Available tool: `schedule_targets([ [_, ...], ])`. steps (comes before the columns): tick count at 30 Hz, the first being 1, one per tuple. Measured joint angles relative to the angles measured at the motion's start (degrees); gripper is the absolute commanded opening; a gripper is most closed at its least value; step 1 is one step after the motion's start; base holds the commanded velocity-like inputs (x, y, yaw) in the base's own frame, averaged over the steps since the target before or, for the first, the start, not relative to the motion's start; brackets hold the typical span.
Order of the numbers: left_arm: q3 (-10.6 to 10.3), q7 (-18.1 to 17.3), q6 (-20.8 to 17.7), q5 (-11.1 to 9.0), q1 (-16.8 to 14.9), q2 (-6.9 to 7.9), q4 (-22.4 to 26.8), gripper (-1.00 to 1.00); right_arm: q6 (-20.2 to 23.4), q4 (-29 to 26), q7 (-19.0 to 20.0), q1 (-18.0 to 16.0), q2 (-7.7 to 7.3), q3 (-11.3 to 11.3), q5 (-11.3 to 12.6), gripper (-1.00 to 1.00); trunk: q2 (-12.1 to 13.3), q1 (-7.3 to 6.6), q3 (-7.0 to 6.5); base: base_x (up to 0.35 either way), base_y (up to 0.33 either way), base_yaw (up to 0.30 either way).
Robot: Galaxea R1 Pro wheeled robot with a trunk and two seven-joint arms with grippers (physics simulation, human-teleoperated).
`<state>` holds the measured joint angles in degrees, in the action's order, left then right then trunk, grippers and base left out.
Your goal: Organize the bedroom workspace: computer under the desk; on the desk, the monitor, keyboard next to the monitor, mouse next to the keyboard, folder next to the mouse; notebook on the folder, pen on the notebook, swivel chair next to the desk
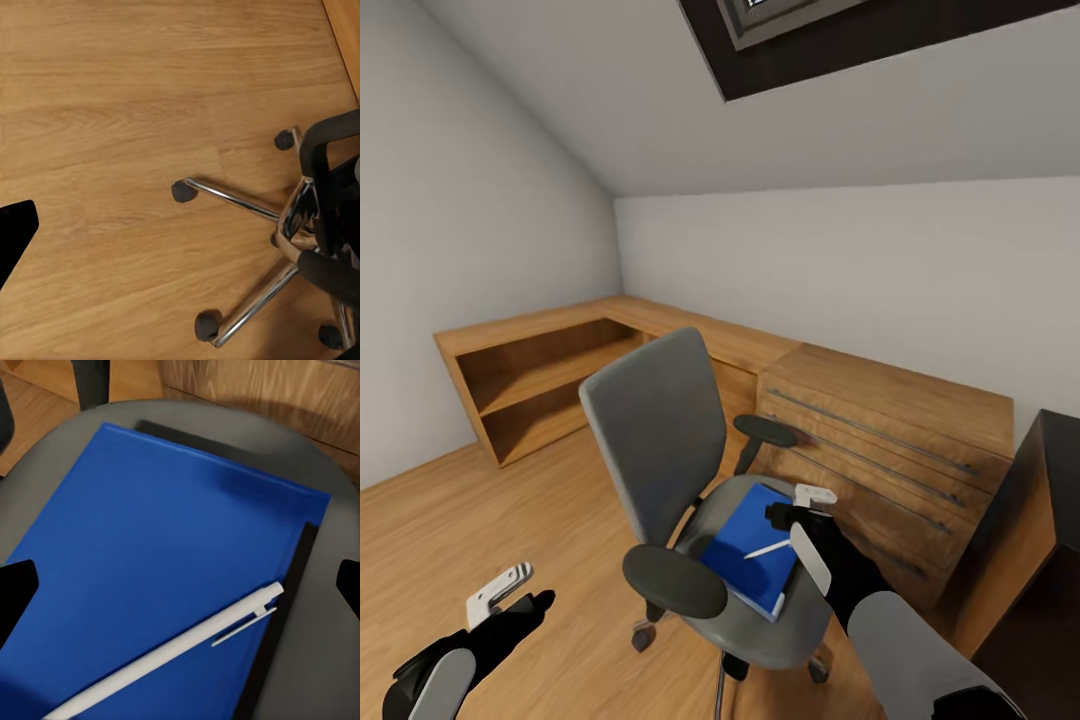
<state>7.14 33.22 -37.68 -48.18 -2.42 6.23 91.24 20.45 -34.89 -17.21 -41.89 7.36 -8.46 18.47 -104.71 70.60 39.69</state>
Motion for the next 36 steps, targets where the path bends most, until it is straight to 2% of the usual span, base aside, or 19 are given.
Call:
schedule_targets([
  [16,-0.1,0.1,0.0,0.0,0.0,0.00,0.0,1.00,0.0,1.7,0.0,0.0,0.07,0.1,0.1,1.00,-6.4,3.52,2.87,0.000,0.000,0.000],
  [36,-0.1,-0.1,-0.1,0.0,0.0,0.01,-0.1,1.00,0.0,1.8,0.0,0.0,0.07,0.0,-0.1,1.00,-6.4,3.52,2.88,0.000,0.000,0.000],
])
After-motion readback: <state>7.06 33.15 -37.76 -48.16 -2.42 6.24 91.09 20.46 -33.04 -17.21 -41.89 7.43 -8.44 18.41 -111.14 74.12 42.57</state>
